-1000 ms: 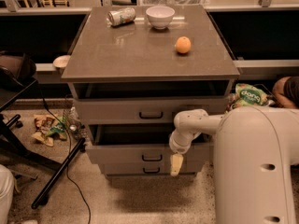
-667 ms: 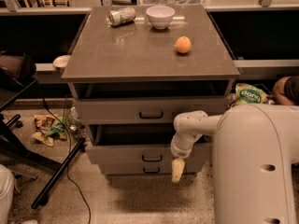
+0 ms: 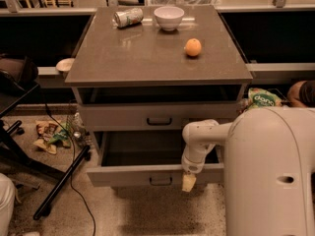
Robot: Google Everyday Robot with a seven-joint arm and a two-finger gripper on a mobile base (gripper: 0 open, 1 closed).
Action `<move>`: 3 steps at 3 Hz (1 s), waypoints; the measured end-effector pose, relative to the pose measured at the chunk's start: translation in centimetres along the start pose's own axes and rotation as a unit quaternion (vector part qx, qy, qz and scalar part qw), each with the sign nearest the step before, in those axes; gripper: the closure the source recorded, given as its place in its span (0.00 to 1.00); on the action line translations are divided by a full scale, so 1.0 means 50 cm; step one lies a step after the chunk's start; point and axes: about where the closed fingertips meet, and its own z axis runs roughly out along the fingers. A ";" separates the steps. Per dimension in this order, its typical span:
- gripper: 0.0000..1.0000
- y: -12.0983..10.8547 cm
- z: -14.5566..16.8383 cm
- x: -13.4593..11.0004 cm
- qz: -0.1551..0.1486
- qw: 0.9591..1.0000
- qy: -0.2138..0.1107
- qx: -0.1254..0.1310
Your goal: Open middle drawer
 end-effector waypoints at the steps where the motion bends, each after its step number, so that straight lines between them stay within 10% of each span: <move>1: 0.66 0.016 -0.010 0.004 0.010 1.000 0.007 0.003; 2: 0.89 0.030 -0.010 0.008 0.017 1.000 0.008 0.007; 3: 0.86 0.030 -0.010 0.008 0.017 1.000 0.008 0.007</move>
Offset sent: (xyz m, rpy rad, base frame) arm -0.0765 -0.0104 0.0484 -0.0773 -0.0712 -0.1667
